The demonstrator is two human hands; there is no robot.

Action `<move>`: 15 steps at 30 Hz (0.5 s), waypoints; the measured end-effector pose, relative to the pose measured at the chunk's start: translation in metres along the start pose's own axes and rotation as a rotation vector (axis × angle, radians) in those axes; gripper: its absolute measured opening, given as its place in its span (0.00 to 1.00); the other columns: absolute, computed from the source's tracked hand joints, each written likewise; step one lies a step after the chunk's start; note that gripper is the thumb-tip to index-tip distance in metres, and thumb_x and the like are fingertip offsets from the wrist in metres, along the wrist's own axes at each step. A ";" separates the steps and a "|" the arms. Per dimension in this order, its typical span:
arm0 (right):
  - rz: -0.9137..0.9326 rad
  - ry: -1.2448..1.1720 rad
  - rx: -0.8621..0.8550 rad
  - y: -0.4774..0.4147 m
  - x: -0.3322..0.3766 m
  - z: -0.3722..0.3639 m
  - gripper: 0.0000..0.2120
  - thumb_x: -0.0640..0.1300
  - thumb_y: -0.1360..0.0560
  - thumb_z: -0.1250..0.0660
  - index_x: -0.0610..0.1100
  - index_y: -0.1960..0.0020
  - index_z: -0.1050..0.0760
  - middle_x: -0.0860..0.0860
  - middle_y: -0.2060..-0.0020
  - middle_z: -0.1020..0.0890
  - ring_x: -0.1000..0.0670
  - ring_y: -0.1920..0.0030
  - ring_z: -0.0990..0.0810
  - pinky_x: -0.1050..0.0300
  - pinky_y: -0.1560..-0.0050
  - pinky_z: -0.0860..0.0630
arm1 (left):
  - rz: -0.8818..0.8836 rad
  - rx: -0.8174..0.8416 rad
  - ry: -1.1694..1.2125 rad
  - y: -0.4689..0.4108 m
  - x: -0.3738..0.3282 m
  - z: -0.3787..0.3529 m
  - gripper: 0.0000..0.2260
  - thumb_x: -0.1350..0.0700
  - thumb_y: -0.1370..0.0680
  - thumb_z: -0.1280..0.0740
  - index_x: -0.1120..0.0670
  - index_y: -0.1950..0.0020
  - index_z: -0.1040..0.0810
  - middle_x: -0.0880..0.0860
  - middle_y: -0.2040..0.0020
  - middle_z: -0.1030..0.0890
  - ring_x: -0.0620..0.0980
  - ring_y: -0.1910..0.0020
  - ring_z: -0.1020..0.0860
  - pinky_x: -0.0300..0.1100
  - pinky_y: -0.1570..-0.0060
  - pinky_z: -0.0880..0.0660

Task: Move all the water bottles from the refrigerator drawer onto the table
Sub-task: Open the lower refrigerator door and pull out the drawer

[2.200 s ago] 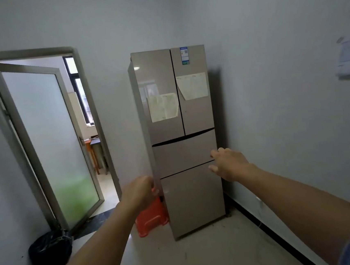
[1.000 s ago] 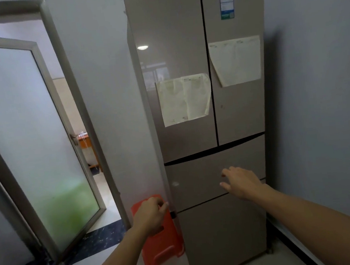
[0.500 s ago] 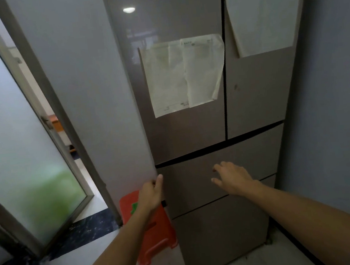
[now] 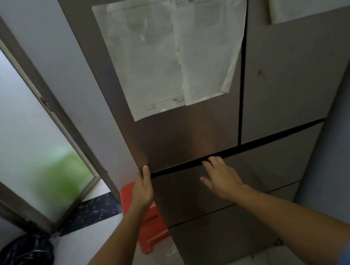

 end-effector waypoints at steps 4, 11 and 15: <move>-0.057 -0.009 -0.017 -0.005 -0.001 -0.001 0.24 0.56 0.21 0.41 0.43 0.31 0.34 0.47 0.39 0.32 0.46 0.36 0.35 0.51 0.45 0.26 | -0.033 -0.014 -0.077 -0.001 -0.001 0.000 0.24 0.42 0.18 0.51 0.58 0.35 0.31 0.59 0.37 0.25 0.57 0.39 0.27 0.53 0.35 0.31; -0.106 -0.181 -0.039 0.046 -0.011 0.002 0.28 0.63 0.21 0.47 0.44 0.32 0.29 0.49 0.40 0.30 0.49 0.35 0.35 0.52 0.43 0.27 | 0.019 0.207 -0.158 0.039 0.021 0.002 0.18 0.44 0.19 0.43 0.58 0.48 0.23 0.60 0.53 0.19 0.57 0.55 0.19 0.54 0.52 0.20; -0.214 -0.212 -0.088 0.094 -0.012 0.013 0.27 0.61 0.20 0.47 0.42 0.36 0.26 0.48 0.38 0.28 0.49 0.31 0.36 0.52 0.41 0.29 | 0.064 0.433 -0.139 0.100 0.019 -0.006 0.20 0.47 0.19 0.40 0.65 0.51 0.23 0.64 0.59 0.19 0.59 0.63 0.19 0.50 0.59 0.20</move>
Point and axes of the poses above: each hand's wrist, its own y-axis away from the middle knuckle, its own z-axis out of the back of the hand, x = y × z, the point moved 8 cm from there along -y, towards the middle knuckle
